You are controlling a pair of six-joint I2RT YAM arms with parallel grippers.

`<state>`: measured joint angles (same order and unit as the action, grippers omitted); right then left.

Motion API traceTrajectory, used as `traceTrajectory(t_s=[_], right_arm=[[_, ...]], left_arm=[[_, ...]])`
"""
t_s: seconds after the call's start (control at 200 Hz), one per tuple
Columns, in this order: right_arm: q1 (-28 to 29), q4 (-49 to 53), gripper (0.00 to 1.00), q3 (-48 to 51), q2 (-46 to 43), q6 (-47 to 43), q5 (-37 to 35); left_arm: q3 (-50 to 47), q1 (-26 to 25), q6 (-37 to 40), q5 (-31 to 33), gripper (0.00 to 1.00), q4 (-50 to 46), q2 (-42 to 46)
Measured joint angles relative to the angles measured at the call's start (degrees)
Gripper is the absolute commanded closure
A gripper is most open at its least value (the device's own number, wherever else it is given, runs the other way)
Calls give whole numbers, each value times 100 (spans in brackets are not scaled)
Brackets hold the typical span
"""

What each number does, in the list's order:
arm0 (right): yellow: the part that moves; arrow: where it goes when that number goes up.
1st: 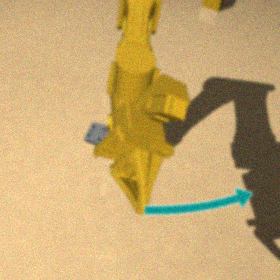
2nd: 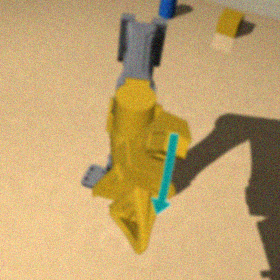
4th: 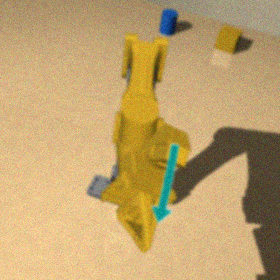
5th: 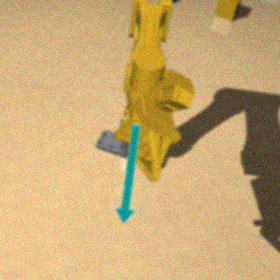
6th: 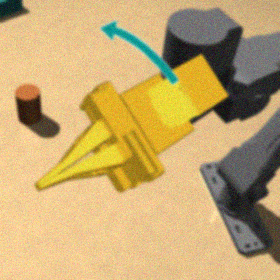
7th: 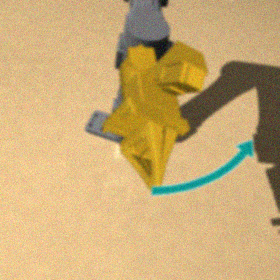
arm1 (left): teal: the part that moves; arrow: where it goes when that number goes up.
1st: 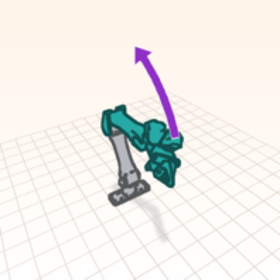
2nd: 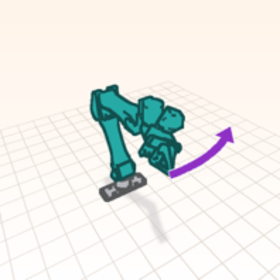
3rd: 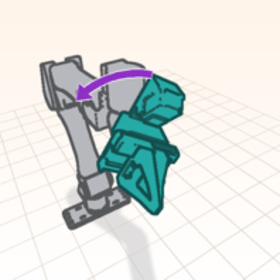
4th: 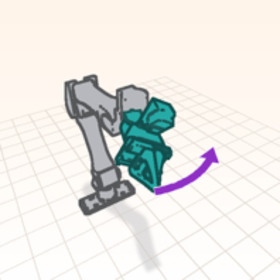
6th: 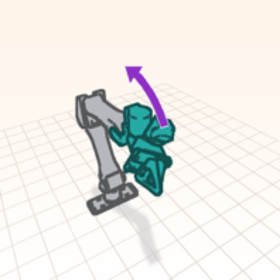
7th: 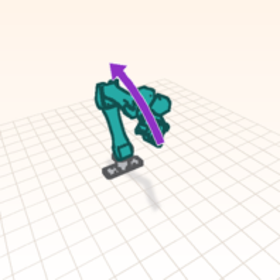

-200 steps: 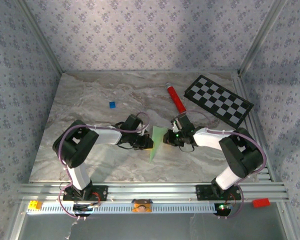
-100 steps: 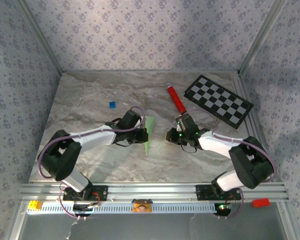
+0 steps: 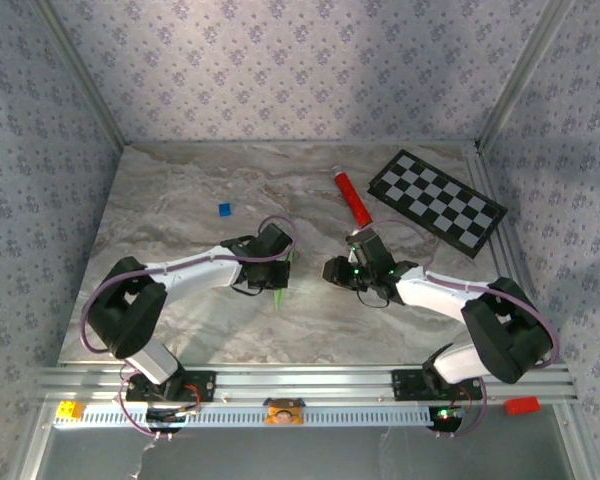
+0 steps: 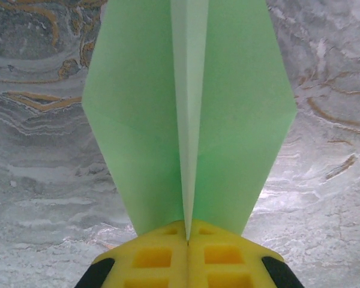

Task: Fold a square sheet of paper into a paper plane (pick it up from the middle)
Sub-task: Turn over a paper plane at the center of the table.

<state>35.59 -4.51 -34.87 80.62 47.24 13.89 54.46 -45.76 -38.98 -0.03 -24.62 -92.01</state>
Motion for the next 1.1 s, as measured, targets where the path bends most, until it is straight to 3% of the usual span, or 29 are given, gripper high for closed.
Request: traceTrajectory(t_s=[1.099], right_arm=[[195, -48, 69, -140, 404, 142, -4]], left_arm=[[24, -17, -4, 55, 88, -90, -273]])
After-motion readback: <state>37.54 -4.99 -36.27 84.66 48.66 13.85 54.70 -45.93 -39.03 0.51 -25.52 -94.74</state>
